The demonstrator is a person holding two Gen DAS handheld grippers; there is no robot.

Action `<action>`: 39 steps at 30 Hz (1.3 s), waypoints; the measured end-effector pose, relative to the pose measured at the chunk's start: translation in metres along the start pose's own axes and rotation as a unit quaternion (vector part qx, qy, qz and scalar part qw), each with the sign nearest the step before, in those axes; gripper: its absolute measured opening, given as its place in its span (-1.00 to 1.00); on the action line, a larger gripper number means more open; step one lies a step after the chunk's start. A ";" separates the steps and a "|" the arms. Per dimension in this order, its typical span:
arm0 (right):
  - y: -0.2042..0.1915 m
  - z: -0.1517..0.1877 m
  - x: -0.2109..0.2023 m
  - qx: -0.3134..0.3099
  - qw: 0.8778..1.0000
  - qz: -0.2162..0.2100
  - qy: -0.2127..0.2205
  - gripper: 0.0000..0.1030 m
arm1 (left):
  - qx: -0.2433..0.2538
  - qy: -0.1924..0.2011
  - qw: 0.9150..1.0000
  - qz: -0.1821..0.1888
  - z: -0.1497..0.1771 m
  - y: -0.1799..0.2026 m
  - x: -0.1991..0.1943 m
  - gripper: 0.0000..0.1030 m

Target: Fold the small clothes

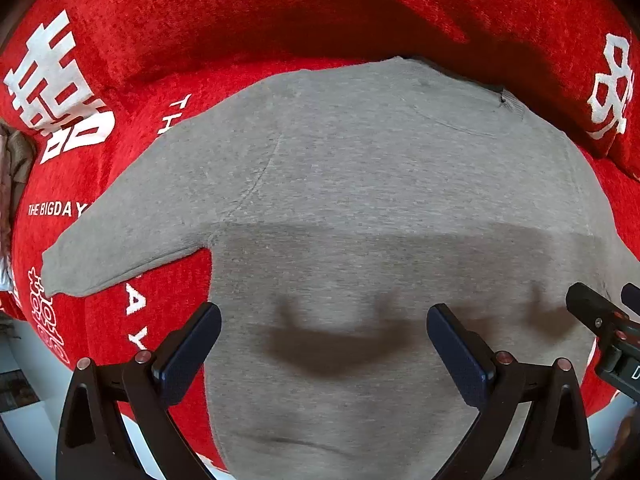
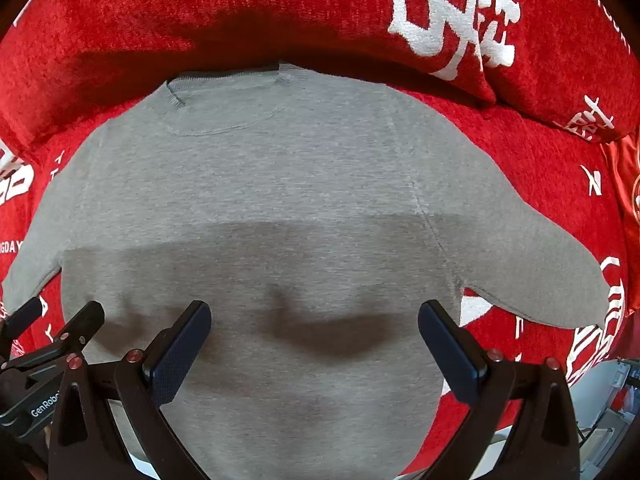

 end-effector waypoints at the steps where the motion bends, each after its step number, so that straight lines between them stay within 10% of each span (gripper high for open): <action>1: -0.003 0.000 0.000 -0.001 1.000 0.001 -0.001 1.00 | -0.001 -0.001 1.000 0.002 0.000 -0.001 0.000 1.00; 39: -0.049 -0.001 -0.010 -0.018 1.000 0.005 0.004 1.00 | -0.019 0.009 0.999 0.027 0.004 -0.028 -0.003 1.00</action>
Point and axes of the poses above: each gripper's, at about its wrist camera, not at the fingertips, and x roughly the way its jaws point, y to its right, z to its underside, the point moved 8 cm from there along x, roughly the way its jaws point, and after that the axes turned 9 degrees about y, right-handed, at the moved point
